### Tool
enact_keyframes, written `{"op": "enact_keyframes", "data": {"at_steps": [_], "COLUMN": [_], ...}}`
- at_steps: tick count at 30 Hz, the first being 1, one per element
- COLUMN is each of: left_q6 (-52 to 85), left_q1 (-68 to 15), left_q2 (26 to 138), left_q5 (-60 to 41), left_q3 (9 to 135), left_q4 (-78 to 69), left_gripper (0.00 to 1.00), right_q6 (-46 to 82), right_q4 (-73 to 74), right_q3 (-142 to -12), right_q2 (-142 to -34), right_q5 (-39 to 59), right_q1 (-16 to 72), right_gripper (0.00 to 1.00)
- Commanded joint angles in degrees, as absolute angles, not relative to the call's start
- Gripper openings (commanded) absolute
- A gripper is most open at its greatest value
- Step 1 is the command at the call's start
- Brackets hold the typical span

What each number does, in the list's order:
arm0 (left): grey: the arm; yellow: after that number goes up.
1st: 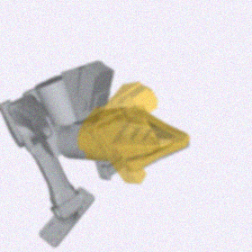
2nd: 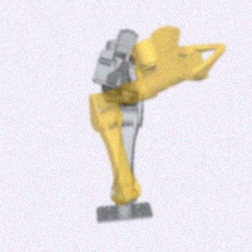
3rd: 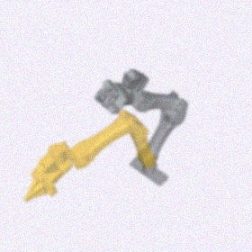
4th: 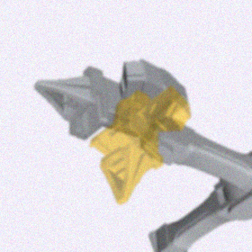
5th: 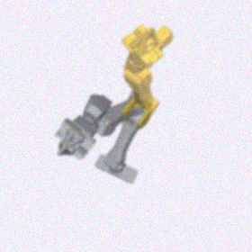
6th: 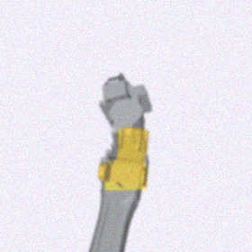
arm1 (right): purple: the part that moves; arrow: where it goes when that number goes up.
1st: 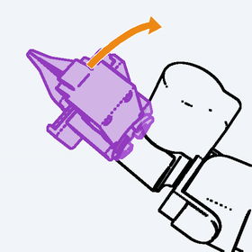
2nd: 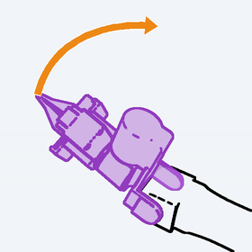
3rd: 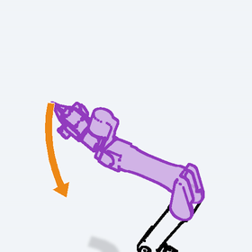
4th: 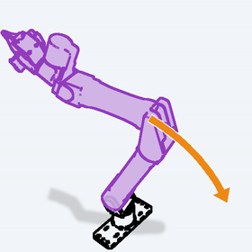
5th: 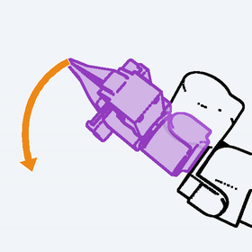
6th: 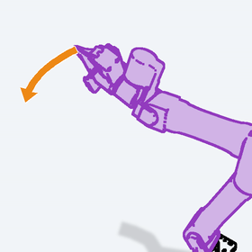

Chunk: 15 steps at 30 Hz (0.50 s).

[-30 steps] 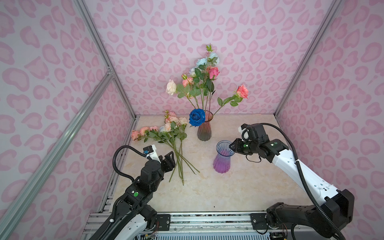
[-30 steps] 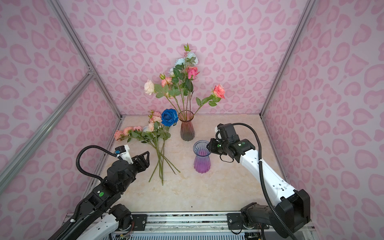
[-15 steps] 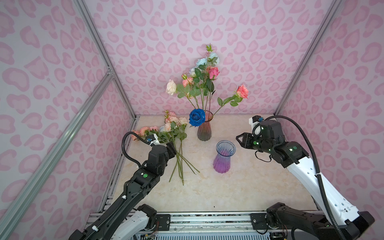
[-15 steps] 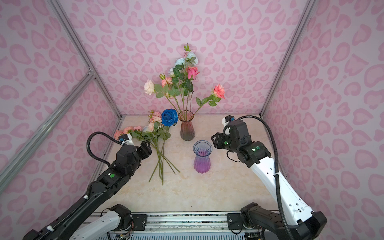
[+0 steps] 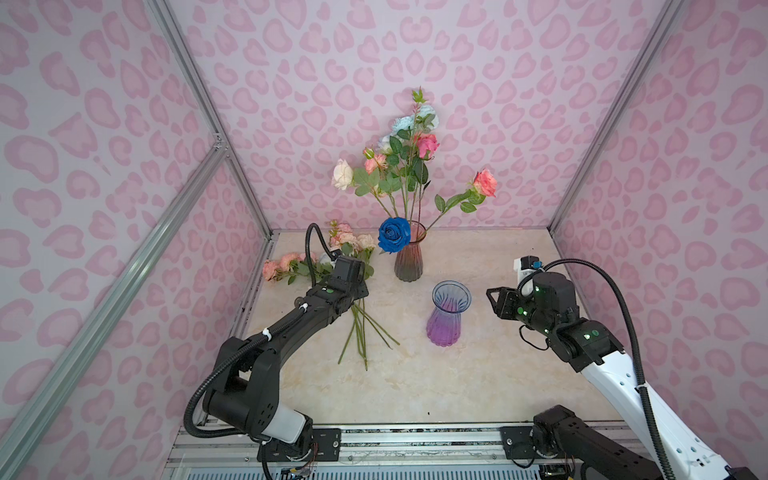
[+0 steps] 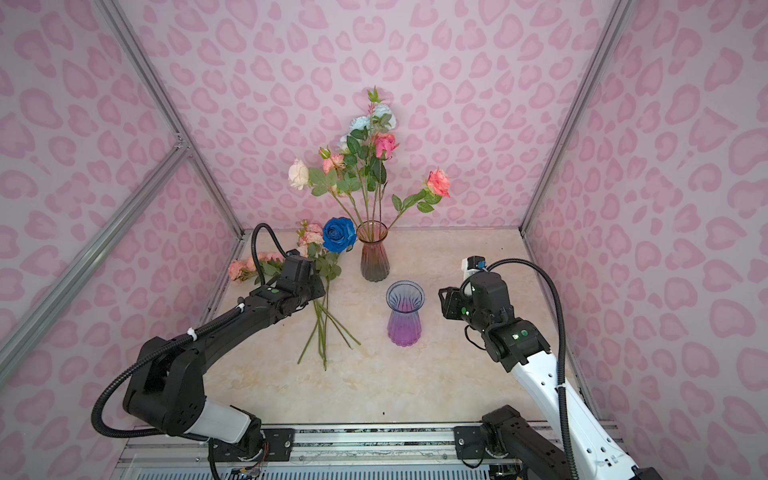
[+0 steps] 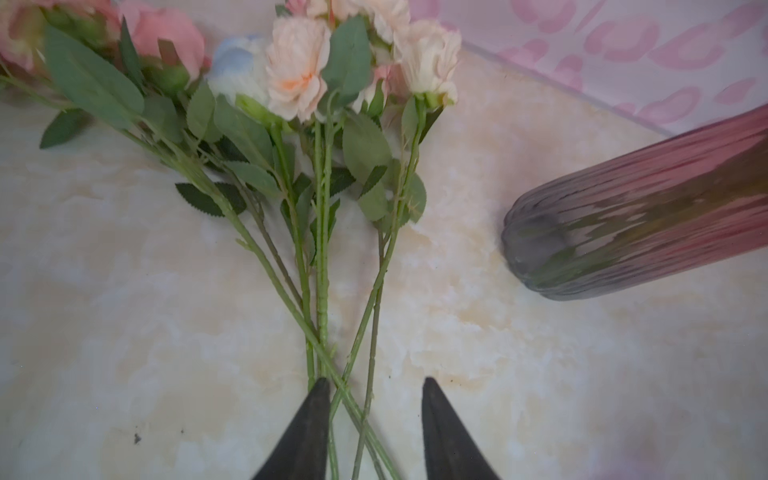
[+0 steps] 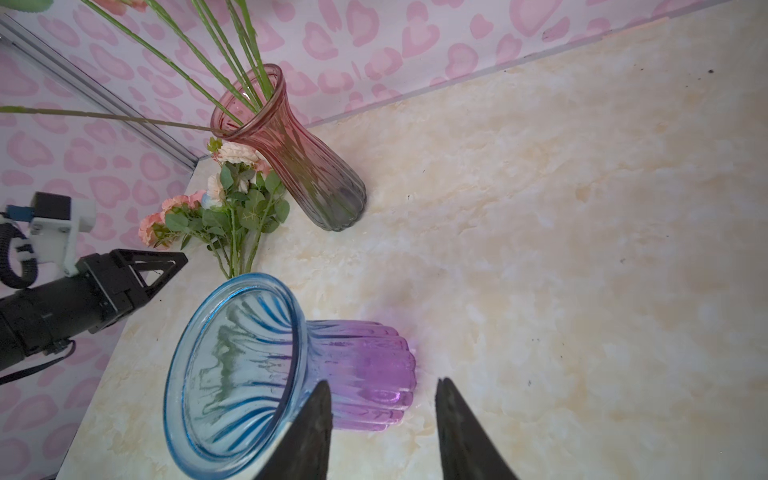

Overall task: Arrange the flowers into the vase
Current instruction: 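Reach the left gripper to the rose bunch and close on stems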

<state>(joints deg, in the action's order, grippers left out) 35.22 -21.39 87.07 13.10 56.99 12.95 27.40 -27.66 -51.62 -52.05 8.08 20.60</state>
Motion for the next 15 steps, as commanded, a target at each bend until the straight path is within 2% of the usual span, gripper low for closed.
{"op": "enact_keyframes", "data": {"at_steps": [1, 6, 11, 15], "left_q6": [39.83, 41.65, 42.58, 44.39], "left_q1": [-17.76, -12.37, -5.91, -2.37], "left_q2": [87.15, 87.90, 94.12, 97.72], "left_q5": [10.22, 7.99, -5.25, -7.37], "left_q3": [54.66, 54.78, 56.78, 57.61], "left_q4": [12.11, 11.36, 5.47, 2.55], "left_gripper": [0.44, 0.46, 0.43, 0.44], "right_q6": [26.79, 25.92, 25.73, 25.98], "right_q4": [-23.04, -21.77, -20.60, -20.15], "right_q3": [-50.09, -48.48, -47.65, -46.09], "right_q2": [-51.90, -52.11, -52.45, -50.90], "right_q5": [10.68, 11.25, 12.18, 10.94], "right_q1": [20.41, 19.59, 18.75, 18.48], "right_gripper": [0.42, 0.43, 0.43, 0.43]}}
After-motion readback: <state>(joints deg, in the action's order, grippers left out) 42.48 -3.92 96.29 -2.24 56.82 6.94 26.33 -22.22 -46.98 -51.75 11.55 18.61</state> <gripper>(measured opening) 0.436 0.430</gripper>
